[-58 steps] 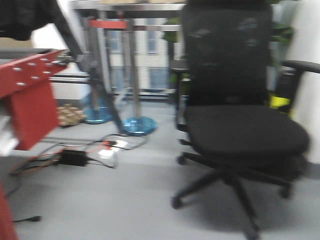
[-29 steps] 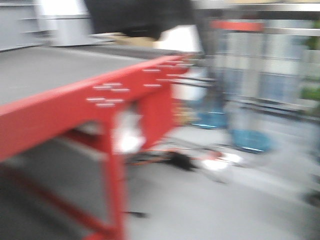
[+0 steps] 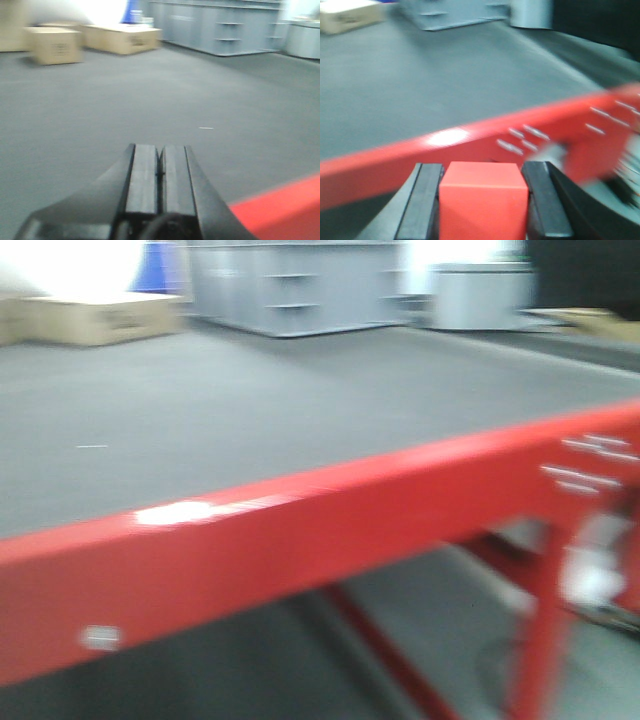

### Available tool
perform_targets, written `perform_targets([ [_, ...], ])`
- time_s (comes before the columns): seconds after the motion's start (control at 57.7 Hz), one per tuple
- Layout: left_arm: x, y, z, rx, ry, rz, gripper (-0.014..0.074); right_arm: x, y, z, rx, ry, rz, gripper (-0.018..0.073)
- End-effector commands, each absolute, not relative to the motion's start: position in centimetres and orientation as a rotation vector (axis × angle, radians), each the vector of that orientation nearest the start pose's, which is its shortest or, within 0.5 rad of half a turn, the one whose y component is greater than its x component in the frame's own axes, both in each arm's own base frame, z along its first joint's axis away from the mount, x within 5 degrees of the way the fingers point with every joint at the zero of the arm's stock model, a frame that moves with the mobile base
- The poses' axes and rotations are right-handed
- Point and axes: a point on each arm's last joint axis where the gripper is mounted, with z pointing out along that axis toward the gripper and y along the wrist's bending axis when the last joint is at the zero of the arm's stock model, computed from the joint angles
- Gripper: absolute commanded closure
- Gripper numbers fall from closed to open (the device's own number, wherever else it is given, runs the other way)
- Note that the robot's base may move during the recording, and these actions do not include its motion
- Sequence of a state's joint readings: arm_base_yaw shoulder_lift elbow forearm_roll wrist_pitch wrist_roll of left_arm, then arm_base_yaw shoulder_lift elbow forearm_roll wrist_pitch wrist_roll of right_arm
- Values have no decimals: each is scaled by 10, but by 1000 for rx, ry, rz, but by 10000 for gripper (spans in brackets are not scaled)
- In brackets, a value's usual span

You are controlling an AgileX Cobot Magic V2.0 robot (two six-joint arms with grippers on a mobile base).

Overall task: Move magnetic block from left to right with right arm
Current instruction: 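Turn the base and drive to the second grey table near cardboard boxes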

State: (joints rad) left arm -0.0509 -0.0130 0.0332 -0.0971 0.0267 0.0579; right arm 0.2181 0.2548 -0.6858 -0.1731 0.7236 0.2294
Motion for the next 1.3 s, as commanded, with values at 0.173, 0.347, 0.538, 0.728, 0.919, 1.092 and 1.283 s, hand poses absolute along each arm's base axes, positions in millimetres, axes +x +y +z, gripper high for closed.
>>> perform_targets([
  [0.173, 56, -2, 205, -4, 1444, -78, 722, 33, -3, 373, -35, 1665, 119, 335],
  [0.347, 56, -2, 205, -4, 1444, -78, 722, 33, -3, 373, -35, 1665, 119, 335],
  [0.538, 56, -2, 205, -4, 1444, -78, 722, 33, -3, 373, -35, 1665, 119, 335],
  [0.728, 56, -2, 205, -4, 1444, -78, 722, 33, -3, 373, -35, 1665, 119, 335],
  [0.919, 56, -2, 205, -4, 1444, -78, 722, 33, -3, 373, -35, 1665, 119, 335],
  [1.092, 56, -2, 205, -4, 1444, -78, 722, 33, -3, 373, -35, 1665, 119, 335],
  [1.283, 56, -2, 205, -4, 1444, -78, 722, 33, -3, 373, -35, 1665, 119, 335],
])
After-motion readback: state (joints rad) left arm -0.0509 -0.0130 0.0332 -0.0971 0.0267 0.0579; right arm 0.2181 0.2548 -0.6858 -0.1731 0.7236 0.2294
